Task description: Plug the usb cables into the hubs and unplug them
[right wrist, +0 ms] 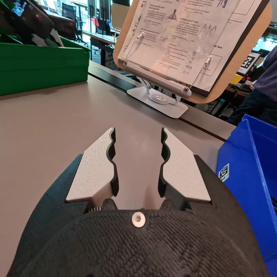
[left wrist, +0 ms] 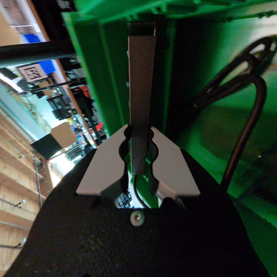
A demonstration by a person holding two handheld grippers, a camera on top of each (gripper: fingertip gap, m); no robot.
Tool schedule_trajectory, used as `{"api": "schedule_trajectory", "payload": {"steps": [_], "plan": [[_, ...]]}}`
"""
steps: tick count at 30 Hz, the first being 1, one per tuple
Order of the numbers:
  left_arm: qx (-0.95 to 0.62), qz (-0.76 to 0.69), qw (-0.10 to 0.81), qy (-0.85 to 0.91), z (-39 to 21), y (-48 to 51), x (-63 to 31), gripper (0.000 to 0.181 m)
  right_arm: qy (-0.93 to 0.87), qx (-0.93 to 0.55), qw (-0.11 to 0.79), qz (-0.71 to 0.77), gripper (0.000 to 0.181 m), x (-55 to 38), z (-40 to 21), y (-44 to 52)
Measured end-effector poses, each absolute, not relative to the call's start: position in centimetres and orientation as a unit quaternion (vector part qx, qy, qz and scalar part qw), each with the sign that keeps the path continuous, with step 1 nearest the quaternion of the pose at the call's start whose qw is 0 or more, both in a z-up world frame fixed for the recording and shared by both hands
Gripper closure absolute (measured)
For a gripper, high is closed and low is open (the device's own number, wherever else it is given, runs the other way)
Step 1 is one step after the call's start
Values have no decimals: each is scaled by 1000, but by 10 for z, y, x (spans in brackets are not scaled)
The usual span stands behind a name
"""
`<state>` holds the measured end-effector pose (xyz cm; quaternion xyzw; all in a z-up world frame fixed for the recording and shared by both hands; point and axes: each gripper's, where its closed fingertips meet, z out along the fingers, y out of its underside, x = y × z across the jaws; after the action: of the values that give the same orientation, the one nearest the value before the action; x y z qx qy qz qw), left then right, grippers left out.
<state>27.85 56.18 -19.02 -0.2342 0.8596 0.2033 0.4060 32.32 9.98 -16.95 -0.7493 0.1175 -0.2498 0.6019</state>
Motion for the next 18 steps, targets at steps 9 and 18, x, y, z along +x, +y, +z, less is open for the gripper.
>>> {"api": "schedule_trajectory", "payload": {"steps": [9,18], "plan": [[-189,177,638,725,9,508,265,161,129,-732,643,-183,113,311,-159,106],[-59,106,807,578,217,362,239,161,159,-707,684,-80,111,306,-154,107]]}}
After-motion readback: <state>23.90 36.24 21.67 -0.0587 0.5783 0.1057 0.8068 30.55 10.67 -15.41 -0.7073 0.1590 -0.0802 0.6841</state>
